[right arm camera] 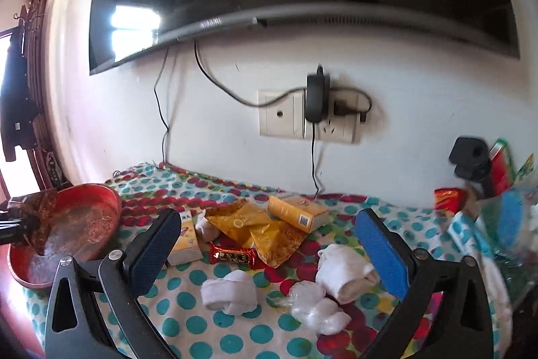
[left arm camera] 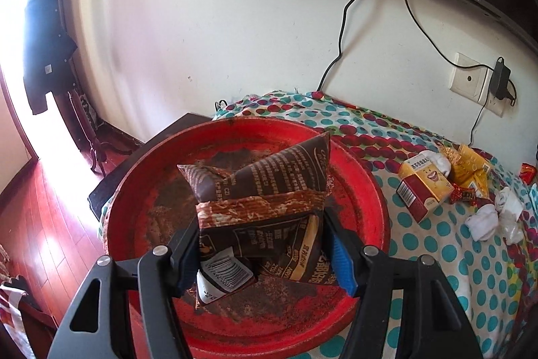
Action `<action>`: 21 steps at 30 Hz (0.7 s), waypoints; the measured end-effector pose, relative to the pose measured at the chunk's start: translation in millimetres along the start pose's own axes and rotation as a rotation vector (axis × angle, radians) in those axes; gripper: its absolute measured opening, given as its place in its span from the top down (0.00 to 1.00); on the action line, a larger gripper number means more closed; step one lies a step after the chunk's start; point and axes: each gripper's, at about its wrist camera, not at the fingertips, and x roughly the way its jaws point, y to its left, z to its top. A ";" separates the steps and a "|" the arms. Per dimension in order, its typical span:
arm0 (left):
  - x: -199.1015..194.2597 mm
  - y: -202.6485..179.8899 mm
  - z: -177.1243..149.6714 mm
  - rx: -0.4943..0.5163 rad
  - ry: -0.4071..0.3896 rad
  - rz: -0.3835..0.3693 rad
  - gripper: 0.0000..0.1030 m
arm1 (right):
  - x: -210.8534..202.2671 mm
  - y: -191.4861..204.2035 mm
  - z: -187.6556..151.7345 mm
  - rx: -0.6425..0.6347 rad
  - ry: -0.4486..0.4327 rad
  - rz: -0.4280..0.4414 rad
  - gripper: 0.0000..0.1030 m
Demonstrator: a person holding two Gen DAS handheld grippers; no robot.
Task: Organize objects
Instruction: 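Lower the brown bag into the red tray and open the left gripper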
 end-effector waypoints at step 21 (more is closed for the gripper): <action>55.2 21.4 -7.3 -0.027 0.094 0.032 0.35 | 42.7 -15.0 -51.4 0.008 0.195 -0.084 0.00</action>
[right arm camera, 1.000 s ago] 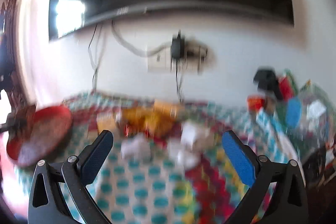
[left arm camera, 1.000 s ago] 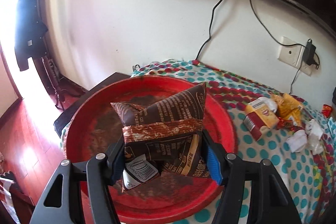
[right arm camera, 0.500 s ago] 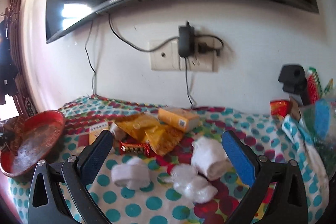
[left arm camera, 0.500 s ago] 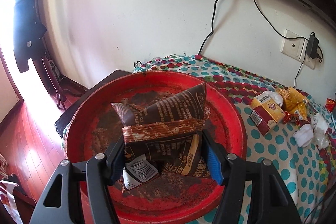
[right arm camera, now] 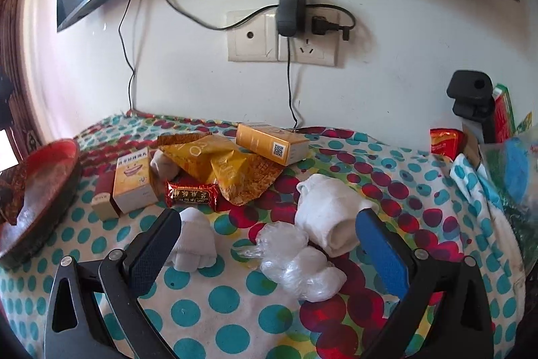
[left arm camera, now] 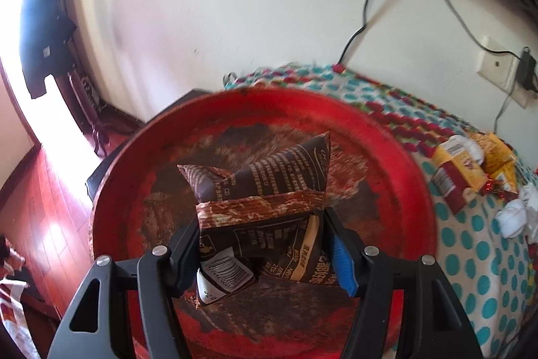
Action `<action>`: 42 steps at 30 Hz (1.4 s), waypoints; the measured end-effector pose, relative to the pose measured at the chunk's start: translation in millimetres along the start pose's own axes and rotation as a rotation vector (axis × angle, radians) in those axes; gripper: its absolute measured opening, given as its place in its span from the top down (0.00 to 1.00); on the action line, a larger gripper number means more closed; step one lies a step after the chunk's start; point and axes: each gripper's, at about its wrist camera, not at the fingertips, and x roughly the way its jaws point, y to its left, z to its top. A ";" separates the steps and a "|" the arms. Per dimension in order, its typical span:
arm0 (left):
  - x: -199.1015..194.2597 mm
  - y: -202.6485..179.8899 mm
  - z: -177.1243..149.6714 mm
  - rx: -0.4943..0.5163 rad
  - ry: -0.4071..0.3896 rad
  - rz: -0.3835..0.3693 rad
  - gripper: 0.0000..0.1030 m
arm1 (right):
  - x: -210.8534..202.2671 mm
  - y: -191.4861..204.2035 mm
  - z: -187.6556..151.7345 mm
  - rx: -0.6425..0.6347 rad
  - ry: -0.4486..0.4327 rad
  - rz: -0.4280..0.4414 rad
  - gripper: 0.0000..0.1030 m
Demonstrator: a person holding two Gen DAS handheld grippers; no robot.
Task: Organize objects
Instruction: 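Lower the brown bag into the red tray and open the left gripper, then grasp the white rolled sock with the right gripper and carry it to the red tray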
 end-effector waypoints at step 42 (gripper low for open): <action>-112.8 8.9 -109.9 -0.091 -0.181 -0.261 0.12 | 43.8 81.5 -12.4 -0.272 0.247 0.074 0.47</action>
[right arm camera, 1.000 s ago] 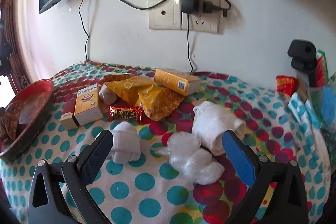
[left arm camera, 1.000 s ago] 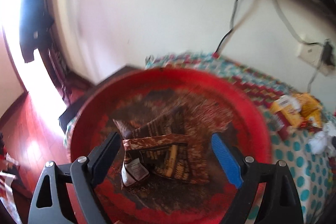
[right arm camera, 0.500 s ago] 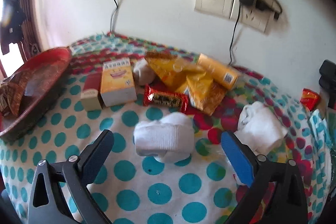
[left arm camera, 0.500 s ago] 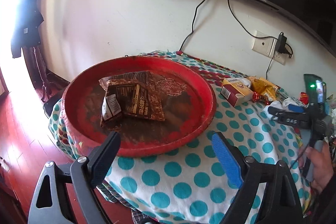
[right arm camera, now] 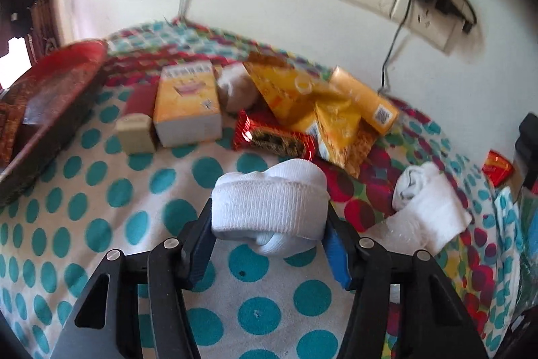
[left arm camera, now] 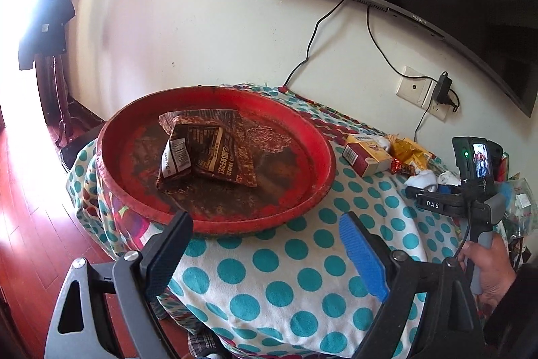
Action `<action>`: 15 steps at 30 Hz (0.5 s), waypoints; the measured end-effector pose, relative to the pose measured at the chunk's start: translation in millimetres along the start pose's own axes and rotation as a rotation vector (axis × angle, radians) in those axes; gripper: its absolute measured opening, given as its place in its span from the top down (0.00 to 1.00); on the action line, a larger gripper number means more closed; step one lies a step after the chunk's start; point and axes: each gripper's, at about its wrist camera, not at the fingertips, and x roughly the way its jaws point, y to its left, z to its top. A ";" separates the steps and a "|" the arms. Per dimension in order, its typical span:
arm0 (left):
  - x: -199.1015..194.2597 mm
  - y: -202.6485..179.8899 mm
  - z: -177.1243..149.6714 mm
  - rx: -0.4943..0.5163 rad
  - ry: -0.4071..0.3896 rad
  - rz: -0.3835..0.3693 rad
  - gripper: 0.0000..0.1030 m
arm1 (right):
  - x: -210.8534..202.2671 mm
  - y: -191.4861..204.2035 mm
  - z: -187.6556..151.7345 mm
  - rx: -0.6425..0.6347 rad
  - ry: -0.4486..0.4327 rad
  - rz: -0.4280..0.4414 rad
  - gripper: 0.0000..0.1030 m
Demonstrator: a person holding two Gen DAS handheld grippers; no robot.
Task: Organize objects
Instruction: 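Grasp the white rolled sock with the right gripper and carry it to the red tray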
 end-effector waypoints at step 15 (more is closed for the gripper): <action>-26.1 14.0 -7.6 0.003 0.004 0.080 0.12 | -30.4 31.4 24.9 -0.014 -0.070 -0.039 0.47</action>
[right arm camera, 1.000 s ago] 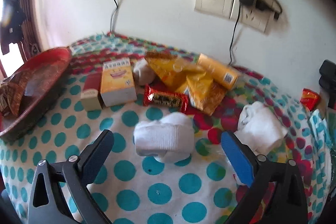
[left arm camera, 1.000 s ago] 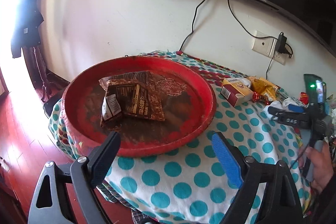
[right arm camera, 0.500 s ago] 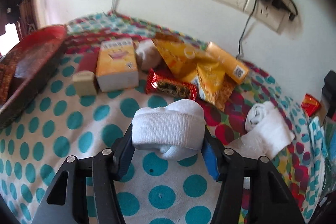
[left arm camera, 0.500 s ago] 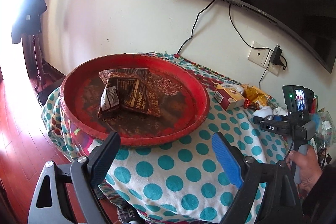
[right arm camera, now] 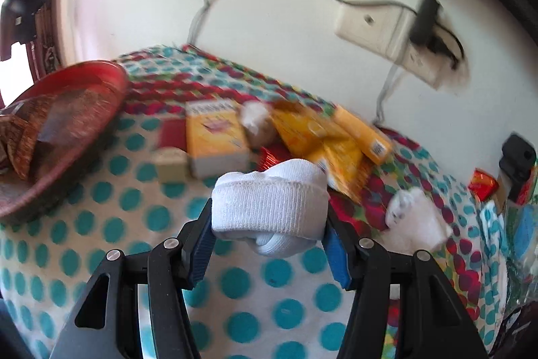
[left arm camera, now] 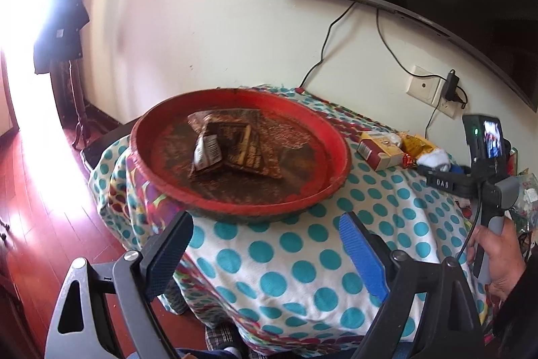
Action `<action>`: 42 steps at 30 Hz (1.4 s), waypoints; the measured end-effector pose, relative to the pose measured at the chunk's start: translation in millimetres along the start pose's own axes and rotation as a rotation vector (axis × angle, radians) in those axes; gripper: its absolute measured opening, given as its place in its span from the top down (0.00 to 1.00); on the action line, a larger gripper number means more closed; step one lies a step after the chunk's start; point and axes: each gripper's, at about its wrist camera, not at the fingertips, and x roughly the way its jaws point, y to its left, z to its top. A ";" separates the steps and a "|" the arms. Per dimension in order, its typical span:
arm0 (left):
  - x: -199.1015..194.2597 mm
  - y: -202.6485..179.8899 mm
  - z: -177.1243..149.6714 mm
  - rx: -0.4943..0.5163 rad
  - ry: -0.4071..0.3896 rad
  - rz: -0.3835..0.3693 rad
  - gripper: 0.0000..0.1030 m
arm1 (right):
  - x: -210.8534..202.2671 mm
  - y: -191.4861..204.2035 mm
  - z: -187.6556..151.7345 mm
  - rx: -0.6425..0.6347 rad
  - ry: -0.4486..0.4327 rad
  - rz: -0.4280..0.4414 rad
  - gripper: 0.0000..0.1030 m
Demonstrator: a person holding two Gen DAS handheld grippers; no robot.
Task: Organize objects
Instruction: 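Grasp the white rolled sock with the right gripper and carry it to the red tray, then release the white sock into the red tray and withdraw the right gripper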
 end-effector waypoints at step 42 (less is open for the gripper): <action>1.9 25.9 5.1 -0.069 -0.024 -0.019 0.12 | 11.9 194.9 51.5 -0.123 0.025 0.317 0.00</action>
